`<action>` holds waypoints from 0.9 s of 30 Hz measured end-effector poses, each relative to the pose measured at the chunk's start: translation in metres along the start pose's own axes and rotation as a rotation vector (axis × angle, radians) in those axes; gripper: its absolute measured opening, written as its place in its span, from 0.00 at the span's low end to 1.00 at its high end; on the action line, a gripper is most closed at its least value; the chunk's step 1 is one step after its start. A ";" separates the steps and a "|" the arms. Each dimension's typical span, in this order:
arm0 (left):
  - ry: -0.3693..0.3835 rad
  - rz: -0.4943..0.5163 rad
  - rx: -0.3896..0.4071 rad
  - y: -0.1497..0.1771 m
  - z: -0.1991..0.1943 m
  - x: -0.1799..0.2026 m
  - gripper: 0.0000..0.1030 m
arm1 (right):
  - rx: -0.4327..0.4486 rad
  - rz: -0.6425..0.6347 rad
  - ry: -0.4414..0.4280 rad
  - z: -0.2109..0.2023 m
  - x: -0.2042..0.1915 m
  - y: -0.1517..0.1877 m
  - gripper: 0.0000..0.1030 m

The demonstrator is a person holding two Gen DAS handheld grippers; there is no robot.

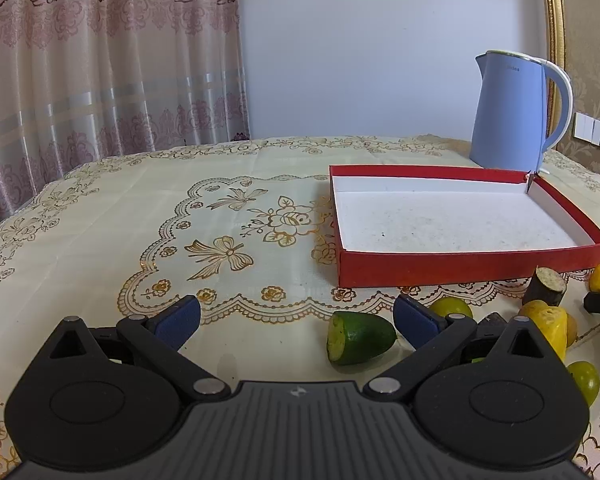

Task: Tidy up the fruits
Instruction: 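Close the right gripper on the yellow pepper piece while the left tool approaches a cucumber piece, then grasp the green cucumber piece with the left gripper while the right gripper holds the yellow pepper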

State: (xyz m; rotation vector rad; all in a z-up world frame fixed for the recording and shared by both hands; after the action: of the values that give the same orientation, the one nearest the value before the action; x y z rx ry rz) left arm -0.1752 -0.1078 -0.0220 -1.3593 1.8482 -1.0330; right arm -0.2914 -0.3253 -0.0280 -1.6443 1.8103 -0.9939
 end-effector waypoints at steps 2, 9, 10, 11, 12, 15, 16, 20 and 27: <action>0.001 0.000 0.000 0.000 0.000 0.000 1.00 | 0.001 0.004 0.003 0.000 0.001 0.000 0.55; -0.006 0.008 -0.003 0.001 0.001 0.002 1.00 | 0.001 0.015 0.004 -0.001 0.003 0.000 0.52; -0.006 0.009 -0.003 0.002 0.001 0.002 1.00 | 0.003 0.020 0.006 -0.001 0.004 0.000 0.49; -0.007 0.011 -0.004 0.002 0.001 0.002 1.00 | 0.008 0.030 0.012 -0.002 0.006 0.000 0.42; -0.008 0.012 -0.005 0.003 0.000 0.003 1.00 | 0.010 0.050 0.017 -0.003 0.009 0.000 0.39; -0.011 0.019 -0.009 0.004 0.000 0.004 1.00 | 0.009 0.087 -0.001 -0.002 0.014 0.001 0.37; -0.012 0.023 -0.010 0.004 0.000 0.005 1.00 | 0.011 0.083 0.001 -0.002 0.013 0.001 0.37; 0.017 0.027 -0.018 0.004 -0.001 0.009 1.00 | 0.028 0.080 -0.001 -0.005 0.012 0.000 0.36; 0.047 0.041 -0.033 0.006 0.000 0.019 1.00 | 0.030 0.056 -0.030 -0.005 0.007 0.000 0.36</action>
State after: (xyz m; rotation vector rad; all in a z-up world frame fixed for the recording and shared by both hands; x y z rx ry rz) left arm -0.1836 -0.1254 -0.0274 -1.3210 1.9271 -1.0257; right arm -0.2961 -0.3314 -0.0239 -1.5738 1.8033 -0.9622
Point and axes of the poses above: each gripper's, at about its wrist camera, not at the fingertips, and z roughly the way its jaws point, x to its right, y to its underside, the point moved 8 cm from there along z, roughly the way its jaws point, and after that the axes turned 1 degree about y, right-handed, at the moved point
